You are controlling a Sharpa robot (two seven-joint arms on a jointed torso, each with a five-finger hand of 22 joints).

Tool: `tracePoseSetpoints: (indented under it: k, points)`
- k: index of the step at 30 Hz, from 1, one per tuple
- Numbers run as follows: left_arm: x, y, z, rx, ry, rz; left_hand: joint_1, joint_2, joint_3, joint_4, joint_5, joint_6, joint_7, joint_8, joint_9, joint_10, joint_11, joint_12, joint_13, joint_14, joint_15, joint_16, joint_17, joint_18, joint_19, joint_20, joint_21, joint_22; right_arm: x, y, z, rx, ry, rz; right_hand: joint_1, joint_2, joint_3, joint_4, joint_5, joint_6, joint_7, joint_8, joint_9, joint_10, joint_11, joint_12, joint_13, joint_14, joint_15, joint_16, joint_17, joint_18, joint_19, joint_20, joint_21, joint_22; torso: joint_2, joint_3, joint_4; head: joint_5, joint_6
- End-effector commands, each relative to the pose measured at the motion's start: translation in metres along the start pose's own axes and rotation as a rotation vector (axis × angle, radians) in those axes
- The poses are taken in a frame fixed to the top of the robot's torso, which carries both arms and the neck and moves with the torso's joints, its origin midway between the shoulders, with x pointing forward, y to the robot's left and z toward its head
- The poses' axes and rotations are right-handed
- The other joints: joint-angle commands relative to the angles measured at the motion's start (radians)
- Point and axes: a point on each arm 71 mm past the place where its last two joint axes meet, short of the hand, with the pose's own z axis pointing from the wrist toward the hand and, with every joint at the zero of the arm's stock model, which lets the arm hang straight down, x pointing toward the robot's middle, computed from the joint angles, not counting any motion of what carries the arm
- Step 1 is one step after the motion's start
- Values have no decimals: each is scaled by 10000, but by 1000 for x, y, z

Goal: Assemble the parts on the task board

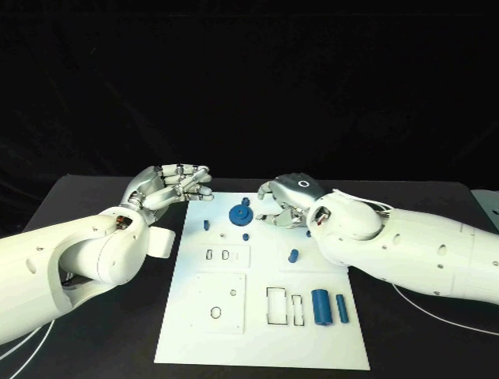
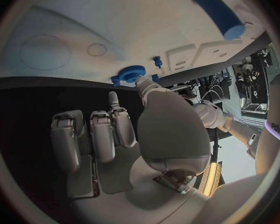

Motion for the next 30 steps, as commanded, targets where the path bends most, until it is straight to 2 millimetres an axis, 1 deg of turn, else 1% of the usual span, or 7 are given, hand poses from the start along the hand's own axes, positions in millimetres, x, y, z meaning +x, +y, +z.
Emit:
tracePoseSetpoints:
  k: [1, 7, 13, 17, 21, 25, 30]
  points:
    - [1, -2, -1, 93, 200, -51, 60, -52, 41, -8, -57, -68, 100, -60, -10, -63, 3, -74, -5, -21, 18, -68, 22, 50, 25, 31, -8, -14, -16, -22, -17, 92, -560, 1791, 272, -91, 206, -102, -18, 182, -39, 38, -10, 161, -25, 133, 1430, 871, -99, 29, 1712, -180, 949, -121, -44, 2504, -19, 4, -54, -49, 40]
    - [1, -2, -1, 81, 274, -83, 70, -43, 88, -38, -54, 70, 51, 15, 24, 123, -45, -12, 23, -20, -8, -93, 80, 54, 28, 24, -11, -30, -24, -68, -46, 652, 242, 3320, 797, -299, 452, -521, -38, 295, -122, -74, -79, 245, -96, 222, 1522, 898, -160, 63, 1840, -197, 990, -175, 9, 2556, -47, 10, -160, -121, 84]
    - [2, -1, 0, 59, 393, -135, 49, -54, 168, -40, -54, 218, 17, 81, 56, 489, -111, 96, 63, -13, -46, -126, 162, 55, 37, 5, -11, -48, -25, -113, -72, 1314, 672, 3914, 927, -445, 488, -679, -60, 297, -187, -164, -125, 257, -158, 233, 1535, 906, -215, 73, 1879, -202, 1002, -223, 24, 2571, -68, 82, -219, -147, 79]
    - [2, -1, 0, 47, 422, -148, 31, -69, 228, -22, -53, 298, -9, 113, 72, 718, -155, 159, 86, -26, -67, -154, 204, 53, 25, -2, -20, -62, -23, -128, -81, 1597, 757, 3962, 942, -509, 486, -739, -25, 140, -64, -311, -182, 224, -70, 199, 1502, 908, -165, 75, 1889, -198, 993, -214, 12, 2560, -67, 125, -239, -129, 72]
    - [2, 0, 1, 41, 436, -154, 29, -75, 235, -21, -53, 303, -10, 114, 73, 737, -157, 160, 86, -34, -67, -162, 208, 52, 18, -1, -24, -65, -18, -134, -84, 1737, 878, 3944, 937, -523, 481, -761, -9, 54, 0, -388, -209, 211, -11, 187, 1491, 908, -113, 76, 1888, -192, 977, -180, -10, 2541, -55, 88, -213, -144, 53]
    - [1, 0, 1, 36, 421, -146, 27, -83, 240, -20, -53, 305, -10, 113, 73, 746, -157, 158, 85, -46, -65, -171, 211, 50, 10, 1, -29, -69, -14, -136, -85, 1790, 1024, 3931, 920, -538, 465, -765, -6, 10, 21, -424, -221, 194, 11, 172, 1476, 906, -92, 74, 1880, -188, 966, -160, -23, 2529, -59, 87, -198, -161, 16]
    - [0, 0, 1, 34, 386, -130, 27, -87, 243, -20, -53, 303, -10, 111, 72, 745, -156, 154, 84, -51, -64, -175, 212, 49, 6, 1, -31, -70, -8, -135, -85, 1808, 1128, 3891, 918, -539, 463, -767, -3, -3, 26, -435, -224, 188, 15, 166, 1470, 907, -86, 75, 1886, -188, 968, -156, -21, 2531, -57, 67, -227, -132, -7]
